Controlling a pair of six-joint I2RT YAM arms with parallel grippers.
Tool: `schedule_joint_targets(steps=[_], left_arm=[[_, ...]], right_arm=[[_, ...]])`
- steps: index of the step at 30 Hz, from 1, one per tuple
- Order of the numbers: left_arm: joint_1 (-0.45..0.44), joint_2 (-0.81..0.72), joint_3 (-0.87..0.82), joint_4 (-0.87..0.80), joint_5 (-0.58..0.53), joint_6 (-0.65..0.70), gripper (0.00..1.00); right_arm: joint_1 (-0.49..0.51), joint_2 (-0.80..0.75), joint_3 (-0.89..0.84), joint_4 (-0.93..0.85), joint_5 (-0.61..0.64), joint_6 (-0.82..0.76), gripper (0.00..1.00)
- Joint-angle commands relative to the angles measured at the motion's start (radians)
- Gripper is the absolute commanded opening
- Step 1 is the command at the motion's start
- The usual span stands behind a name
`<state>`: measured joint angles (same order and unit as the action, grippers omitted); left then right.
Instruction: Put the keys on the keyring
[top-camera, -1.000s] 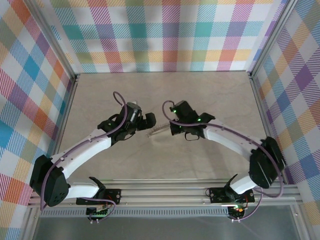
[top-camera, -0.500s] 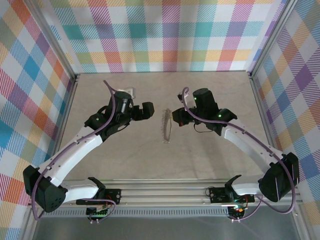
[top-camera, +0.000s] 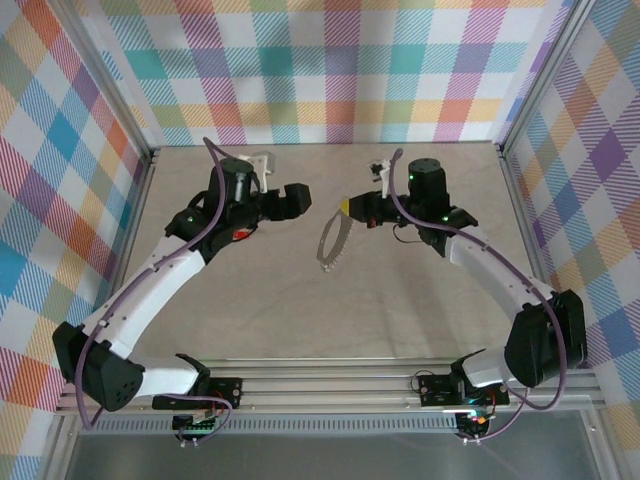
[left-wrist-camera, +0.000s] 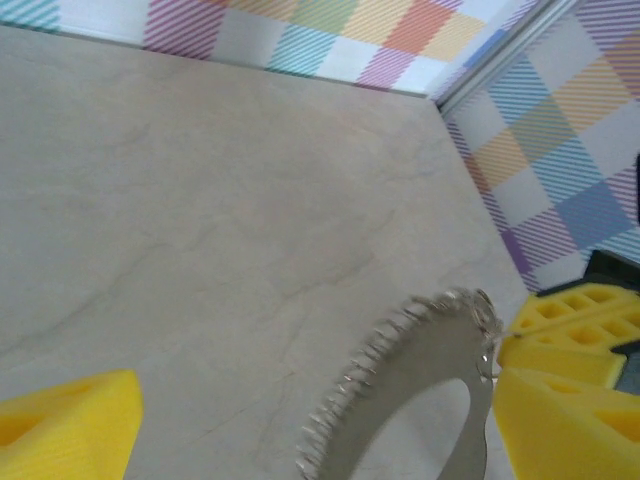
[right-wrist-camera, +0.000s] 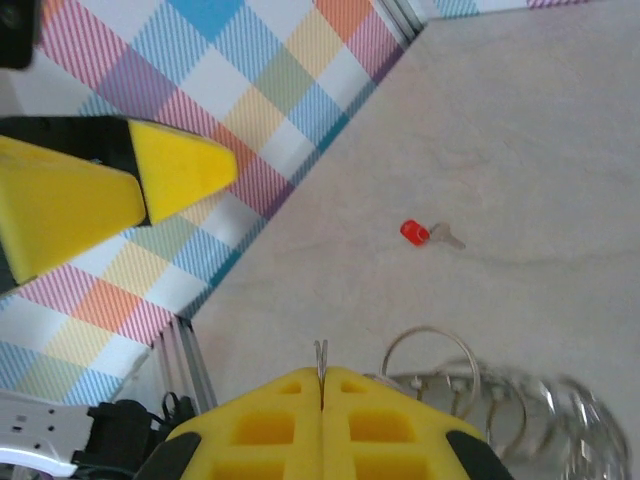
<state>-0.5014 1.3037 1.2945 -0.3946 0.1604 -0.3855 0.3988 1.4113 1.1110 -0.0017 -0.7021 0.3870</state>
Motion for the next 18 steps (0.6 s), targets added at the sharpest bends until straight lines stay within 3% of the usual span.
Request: schedule_joint_targets(steps=[1, 10, 18], left_arm=[[0.033, 0.015, 0.037, 0.095, 0.161, -0.022, 0.89], [0.060, 0.055, 0.044, 0.288, 0.366, -0.048, 0.80], [0.059, 0.086, 0.026, 0.438, 0.470, -0.100, 0.72]], right_arm=[[-0.037, 0.023, 0.029, 0.217, -0.145, 0.082, 0.00], [-0.086, 0.083, 0.080, 0.379, -0.275, 0.186, 0.00], [-0.094, 0.088, 0.102, 0.473, -0.336, 0.269, 0.00]])
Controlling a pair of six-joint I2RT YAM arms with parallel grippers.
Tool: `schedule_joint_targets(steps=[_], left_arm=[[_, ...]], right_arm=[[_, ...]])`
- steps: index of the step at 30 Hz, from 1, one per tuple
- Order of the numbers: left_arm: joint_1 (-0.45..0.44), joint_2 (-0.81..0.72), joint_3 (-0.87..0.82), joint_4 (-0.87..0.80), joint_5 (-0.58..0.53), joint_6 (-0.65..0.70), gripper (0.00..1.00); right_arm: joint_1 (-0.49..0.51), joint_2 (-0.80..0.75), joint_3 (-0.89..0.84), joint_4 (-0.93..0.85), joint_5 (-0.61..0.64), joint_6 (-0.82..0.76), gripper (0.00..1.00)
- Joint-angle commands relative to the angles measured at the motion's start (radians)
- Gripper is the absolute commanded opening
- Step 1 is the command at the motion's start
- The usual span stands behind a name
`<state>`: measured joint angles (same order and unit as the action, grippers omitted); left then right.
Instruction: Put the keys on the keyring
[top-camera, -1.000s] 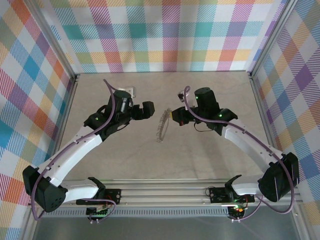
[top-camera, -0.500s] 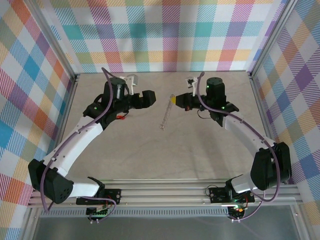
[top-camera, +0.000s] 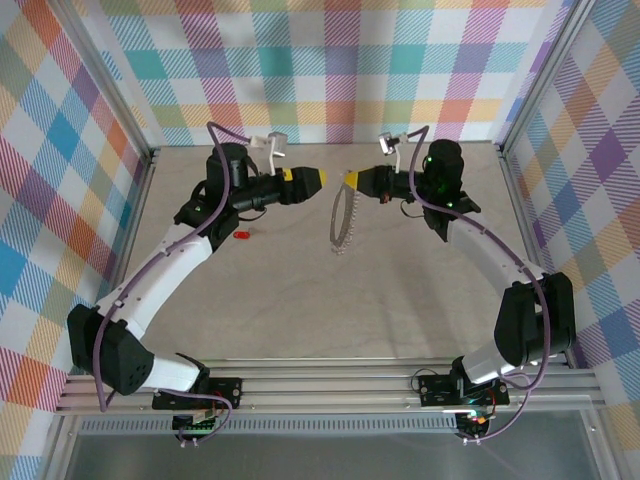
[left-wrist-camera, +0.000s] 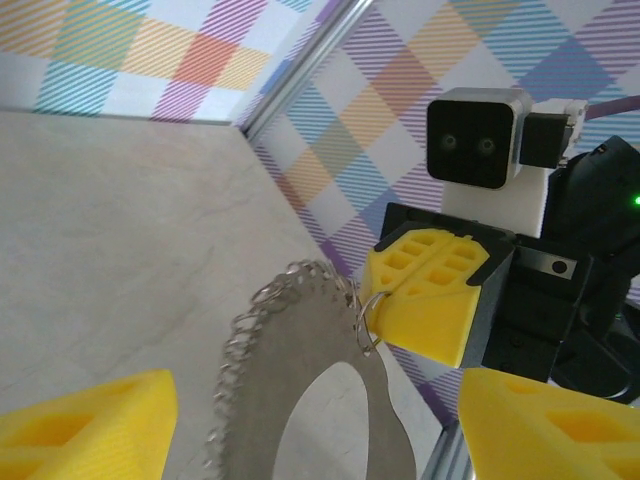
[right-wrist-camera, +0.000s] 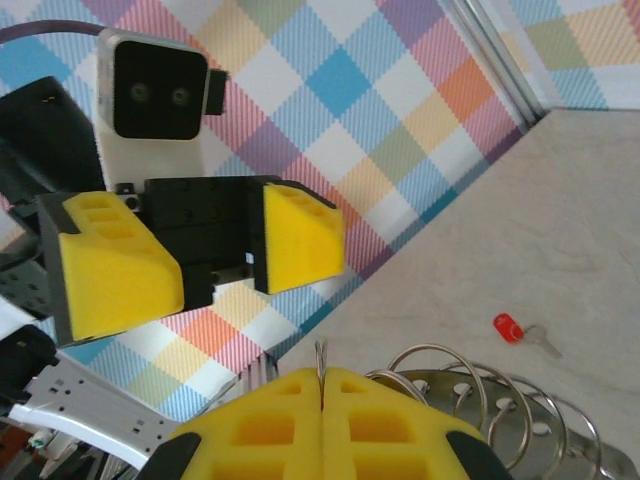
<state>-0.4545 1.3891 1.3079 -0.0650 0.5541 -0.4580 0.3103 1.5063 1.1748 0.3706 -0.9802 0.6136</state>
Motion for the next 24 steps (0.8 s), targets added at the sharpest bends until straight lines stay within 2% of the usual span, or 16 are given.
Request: schedule_joint_targets(steps=[1, 8, 13, 24], left_arm=[[0.012, 0.002, 0.012, 0.119, 0.087, -0.028, 0.70], [-0.001, 0.012, 0.012, 0.170, 0.146, -0.037, 0.53], [-0.015, 0.013, 0.008, 0.167, 0.146, -0.030, 0.51], [-0.036, 0.024, 0.026, 0.180, 0.145, -0.034, 0.40]], right_arm=[[-0.005, -0.011, 0.034, 0.109, -0.057, 0.049, 0.00], [-0.005, -0.016, -0.003, 0.223, -0.025, 0.146, 0.00], [-0.005, 0.009, -0.012, 0.347, -0.021, 0.245, 0.00], [0.006, 0.011, -0.032, 0.397, -0.010, 0.295, 0.00]])
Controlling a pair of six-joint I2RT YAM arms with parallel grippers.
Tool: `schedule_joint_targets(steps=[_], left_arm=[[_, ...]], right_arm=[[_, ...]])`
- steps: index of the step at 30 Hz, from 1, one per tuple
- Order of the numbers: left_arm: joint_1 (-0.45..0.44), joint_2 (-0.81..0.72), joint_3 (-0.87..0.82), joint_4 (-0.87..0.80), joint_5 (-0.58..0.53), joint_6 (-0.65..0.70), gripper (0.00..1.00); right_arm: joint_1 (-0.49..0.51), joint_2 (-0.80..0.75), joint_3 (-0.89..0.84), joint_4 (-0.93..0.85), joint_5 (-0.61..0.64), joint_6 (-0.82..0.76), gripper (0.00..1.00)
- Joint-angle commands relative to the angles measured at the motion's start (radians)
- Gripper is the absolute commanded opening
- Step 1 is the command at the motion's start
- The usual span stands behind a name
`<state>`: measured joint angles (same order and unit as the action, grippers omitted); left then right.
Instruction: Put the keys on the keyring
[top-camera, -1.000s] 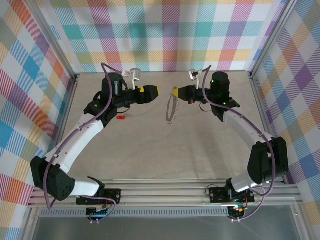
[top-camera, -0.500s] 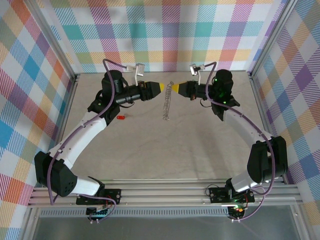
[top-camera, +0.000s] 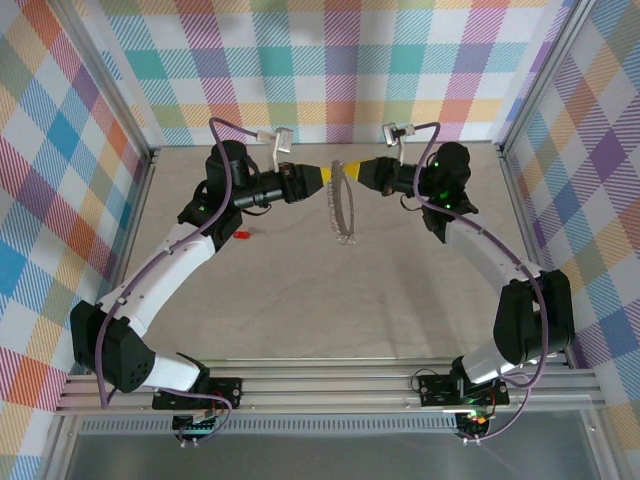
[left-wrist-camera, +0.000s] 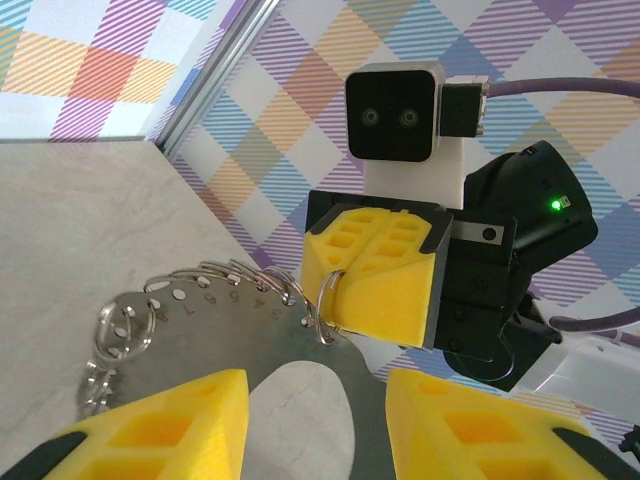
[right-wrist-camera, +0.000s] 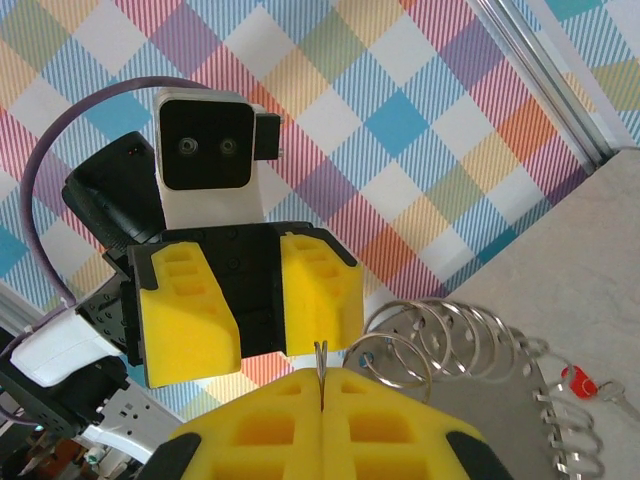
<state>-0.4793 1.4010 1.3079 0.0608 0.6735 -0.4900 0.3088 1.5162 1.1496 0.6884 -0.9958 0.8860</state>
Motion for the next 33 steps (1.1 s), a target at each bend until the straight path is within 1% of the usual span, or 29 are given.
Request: schedule_joint_targets(steps=[1, 5, 19, 27, 33], left_arm=[[-0.013, 0.013, 0.031, 0.055, 0.027, -0.003, 0.39], [-0.019, 0.024, 0.043, 0.057, 0.029, -0.010, 0.37], [-0.042, 0.027, 0.069, 0.047, 0.015, -0.029, 0.36], [-0.048, 0.013, 0.048, 0.045, -0.034, -0.033, 0.36], [-0.054, 0.019, 0.045, 0.060, -0.033, -0.045, 0.37]], right_arm=[[0.010, 0.000, -0.009, 0.080, 0.008, 0.022, 0.00], [0.022, -0.007, -0.013, 0.081, 0.013, 0.021, 0.00], [0.046, -0.052, -0.039, 0.045, 0.032, -0.009, 0.00], [0.046, -0.111, -0.054, -0.011, 0.043, -0.049, 0.00], [0.046, -0.131, -0.060, -0.013, 0.046, -0.047, 0.00]])
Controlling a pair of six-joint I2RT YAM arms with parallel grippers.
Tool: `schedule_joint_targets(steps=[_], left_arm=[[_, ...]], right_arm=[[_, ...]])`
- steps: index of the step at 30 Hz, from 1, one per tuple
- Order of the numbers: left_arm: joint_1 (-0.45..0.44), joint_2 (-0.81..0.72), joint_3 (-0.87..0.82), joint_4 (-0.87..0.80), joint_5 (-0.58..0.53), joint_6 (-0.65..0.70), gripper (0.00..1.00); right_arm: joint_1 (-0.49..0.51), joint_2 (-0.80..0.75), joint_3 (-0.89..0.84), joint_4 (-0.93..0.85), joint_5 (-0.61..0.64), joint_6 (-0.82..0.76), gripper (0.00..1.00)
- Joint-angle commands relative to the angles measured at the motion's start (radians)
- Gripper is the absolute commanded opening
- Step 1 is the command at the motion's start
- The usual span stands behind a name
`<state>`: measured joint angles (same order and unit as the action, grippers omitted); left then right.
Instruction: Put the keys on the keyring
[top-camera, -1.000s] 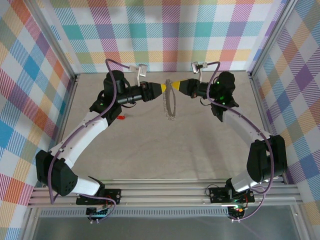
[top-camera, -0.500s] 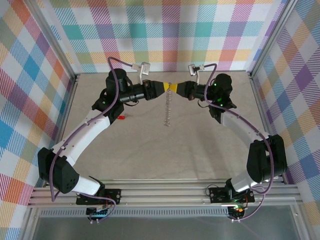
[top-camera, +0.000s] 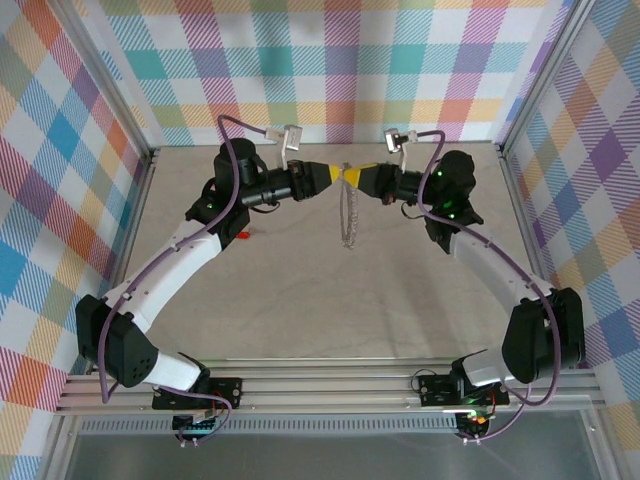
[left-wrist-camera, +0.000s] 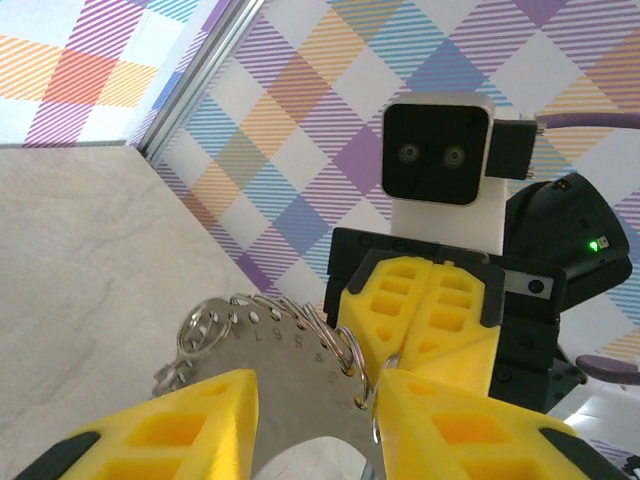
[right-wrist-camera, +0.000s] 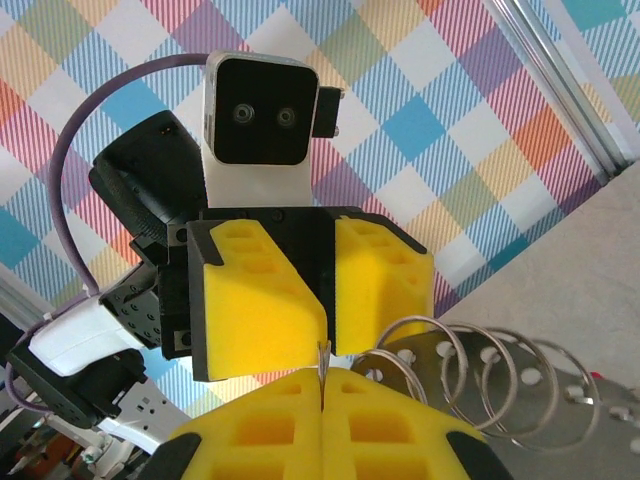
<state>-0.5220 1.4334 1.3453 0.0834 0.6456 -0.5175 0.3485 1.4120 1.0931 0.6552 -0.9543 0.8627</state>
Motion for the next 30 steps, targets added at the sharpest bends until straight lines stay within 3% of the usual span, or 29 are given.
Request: schedule_joint_targets(steps=[1, 16, 23, 30], left_arm=[[-0.013, -0.012, 0.010, 0.040, -0.004, -0.018, 0.36], [-0.044, 0.007, 0.027, 0.065, 0.014, -0.028, 0.34], [-0.053, 0.010, 0.029, 0.069, 0.017, -0.032, 0.24], [-0.056, -0.002, 0.012, 0.072, 0.018, -0.031, 0.24]], right_arm=[[0.006, -0.028, -0.004, 0.020, 0.004, -0.022, 0.00], [0.007, -0.028, -0.011, 0.032, 0.008, -0.010, 0.00], [0.006, -0.035, -0.024, 0.023, 0.016, -0.020, 0.00], [0.006, -0.041, -0.028, -0.007, 0.037, -0.043, 0.00]])
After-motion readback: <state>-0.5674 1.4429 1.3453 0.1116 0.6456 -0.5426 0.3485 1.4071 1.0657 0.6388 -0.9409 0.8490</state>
